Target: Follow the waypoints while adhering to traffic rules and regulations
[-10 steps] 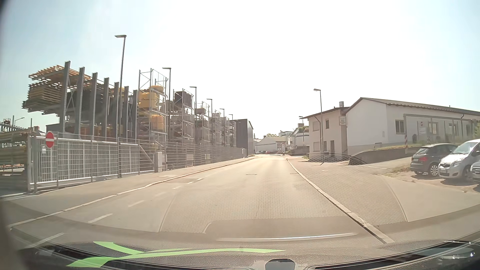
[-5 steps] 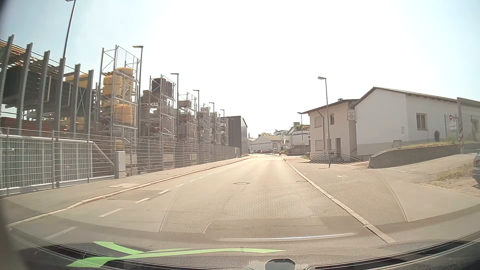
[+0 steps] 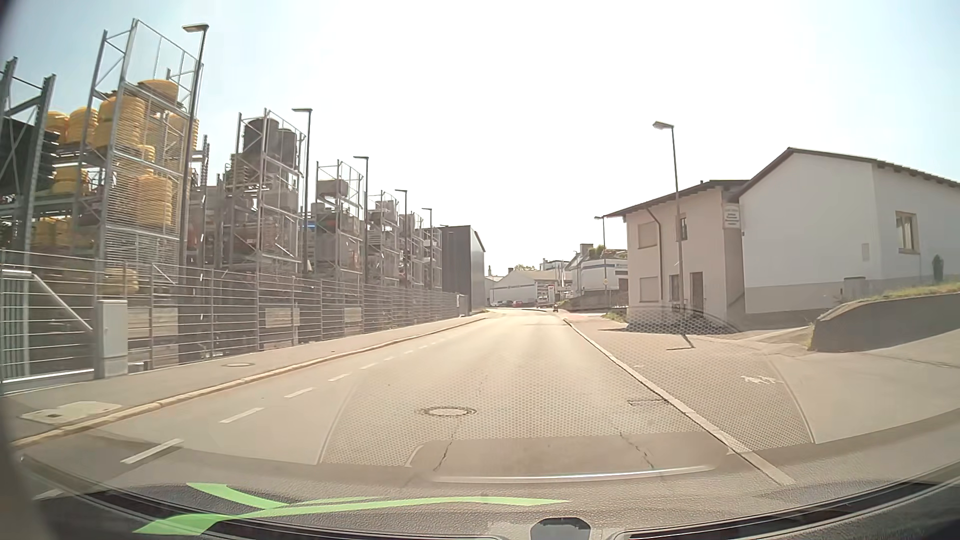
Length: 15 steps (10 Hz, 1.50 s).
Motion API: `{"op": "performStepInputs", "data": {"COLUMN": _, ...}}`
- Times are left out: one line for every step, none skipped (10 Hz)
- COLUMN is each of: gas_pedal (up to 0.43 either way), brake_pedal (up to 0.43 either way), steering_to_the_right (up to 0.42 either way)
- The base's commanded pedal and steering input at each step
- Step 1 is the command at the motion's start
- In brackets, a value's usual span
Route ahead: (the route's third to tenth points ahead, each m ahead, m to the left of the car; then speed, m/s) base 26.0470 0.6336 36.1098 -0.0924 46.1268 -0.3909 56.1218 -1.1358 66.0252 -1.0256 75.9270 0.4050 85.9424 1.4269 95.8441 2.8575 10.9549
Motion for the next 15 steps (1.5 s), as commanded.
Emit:
{"op": "performStepInputs", "data": {"gas_pedal": 0.118, "brake_pedal": 0.000, "steering_to_the_right": 0.012}}
{"op": "performStepInputs", "data": {"gas_pedal": 0.118, "brake_pedal": 0.000, "steering_to_the_right": 0.012}}
{"op": "performStepInputs", "data": {"gas_pedal": 0.118, "brake_pedal": 0.000, "steering_to_the_right": 0.012}}
{"op": "performStepInputs", "data": {"gas_pedal": 0.118, "brake_pedal": 0.000, "steering_to_the_right": 0.012}}
{"op": "performStepInputs", "data": {"gas_pedal": 0.118, "brake_pedal": 0.000, "steering_to_the_right": 0.012}}
{"op": "performStepInputs", "data": {"gas_pedal": 0.118, "brake_pedal": 0.000, "steering_to_the_right": 0.011}}
{"op": "performStepInputs", "data": {"gas_pedal": 0.110, "brake_pedal": 0.000, "steering_to_the_right": 0.008}}
{"op": "performStepInputs", "data": {"gas_pedal": 0.110, "brake_pedal": 0.000, "steering_to_the_right": 0.005}}
{"op": "performStepInputs", "data": {"gas_pedal": 0.110, "brake_pedal": 0.000, "steering_to_the_right": 0.005}}
{"op": "performStepInputs", "data": {"gas_pedal": 0.110, "brake_pedal": 0.000, "steering_to_the_right": 0.006}}
{"op": "performStepInputs", "data": {"gas_pedal": 0.110, "brake_pedal": 0.000, "steering_to_the_right": 0.005}}
{"op": "performStepInputs", "data": {"gas_pedal": 0.110, "brake_pedal": 0.000, "steering_to_the_right": 0.005}}
{"op": "performStepInputs", "data": {"gas_pedal": 0.110, "brake_pedal": 0.000, "steering_to_the_right": 0.005}}
{"op": "performStepInputs", "data": {"gas_pedal": 0.110, "brake_pedal": 0.000, "steering_to_the_right": 0.005}}
{"op": "performStepInputs", "data": {"gas_pedal": 0.110, "brake_pedal": 0.000, "steering_to_the_right": 0.005}}
